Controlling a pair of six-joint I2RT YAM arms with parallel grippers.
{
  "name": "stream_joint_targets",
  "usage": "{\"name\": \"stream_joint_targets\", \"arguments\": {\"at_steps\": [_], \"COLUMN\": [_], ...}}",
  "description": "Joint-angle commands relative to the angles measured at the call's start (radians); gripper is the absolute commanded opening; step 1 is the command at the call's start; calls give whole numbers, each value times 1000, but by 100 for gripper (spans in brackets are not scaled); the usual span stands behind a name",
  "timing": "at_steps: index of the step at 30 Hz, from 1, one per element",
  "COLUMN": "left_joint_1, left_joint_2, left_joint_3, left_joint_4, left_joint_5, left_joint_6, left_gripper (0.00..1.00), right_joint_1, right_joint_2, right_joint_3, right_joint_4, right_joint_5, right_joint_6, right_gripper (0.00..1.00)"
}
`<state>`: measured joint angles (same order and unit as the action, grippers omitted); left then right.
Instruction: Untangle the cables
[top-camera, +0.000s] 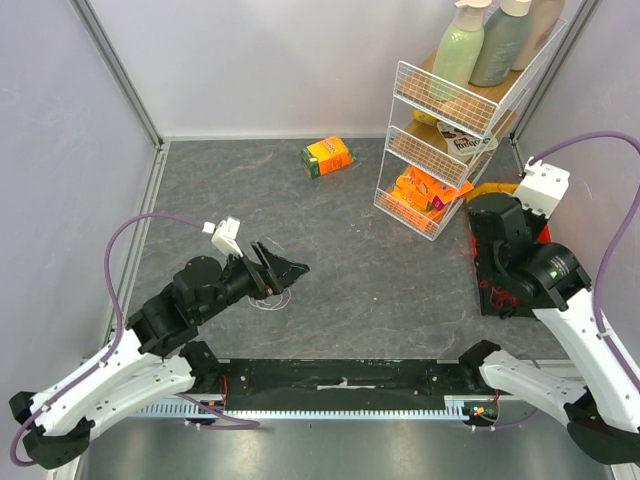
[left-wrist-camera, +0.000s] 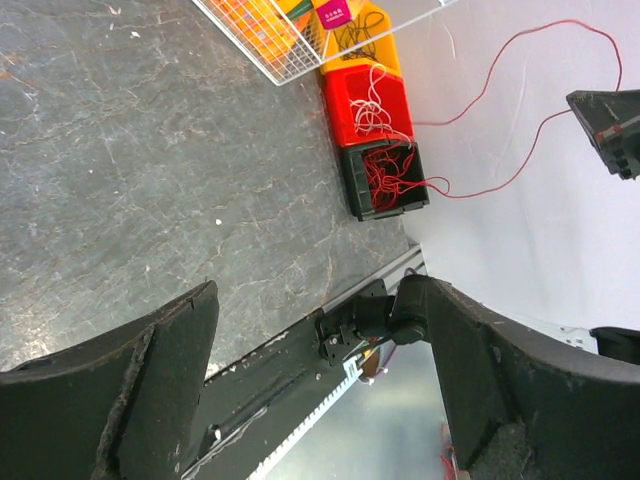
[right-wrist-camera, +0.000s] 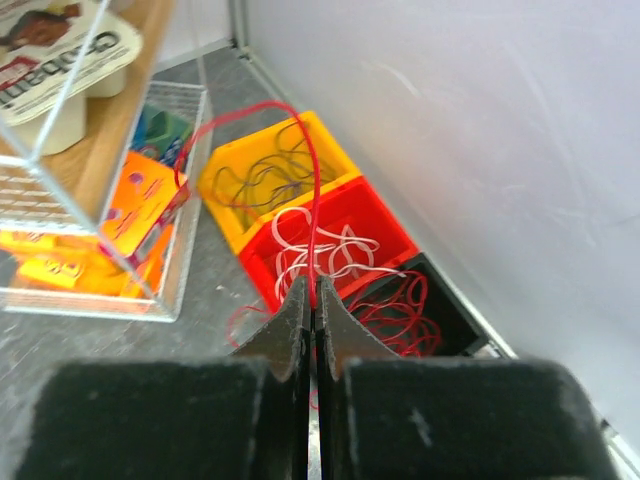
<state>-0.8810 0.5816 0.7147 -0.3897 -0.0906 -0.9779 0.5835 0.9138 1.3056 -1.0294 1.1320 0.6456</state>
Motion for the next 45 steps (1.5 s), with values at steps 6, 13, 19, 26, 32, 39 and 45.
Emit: {"name": "stream_joint_targets", "arguments": {"at_steps": [6, 13, 19, 26, 32, 39, 45], "left_joint_1": [5, 7, 5, 7, 5, 5, 5], "left_joint_2": [-65, -69, -68, -83, -100, -149, -163], "left_joint_3": [-23, -15, -43, -41, -29, 0, -4], "left_joint_4": [38, 32, 64, 58, 26, -58, -69], "left_joint_5": [51, 58, 86, 86, 86, 62, 43], "left_joint_6": [-1, -2, -31, -38, -33, -16, -15], "left_gripper": [89, 89, 89, 88, 88, 89, 89], "right_joint_1": [-80, -80, -80, -80, -109, -367, -502], "right_joint_2": [-4, -78, -96, -37, 78, 56, -18], "right_joint_3": [139, 225, 199, 129, 74, -104, -131], "right_joint_4": [-47, -47, -43, -40, 26, 346, 402], "right_joint_5": [294, 370, 391, 382, 344, 139, 69], "right_joint_6": [-93, -236, -284, -203, -106, -240, -233], "right_gripper": [0, 0, 0, 0, 0, 0, 0]}}
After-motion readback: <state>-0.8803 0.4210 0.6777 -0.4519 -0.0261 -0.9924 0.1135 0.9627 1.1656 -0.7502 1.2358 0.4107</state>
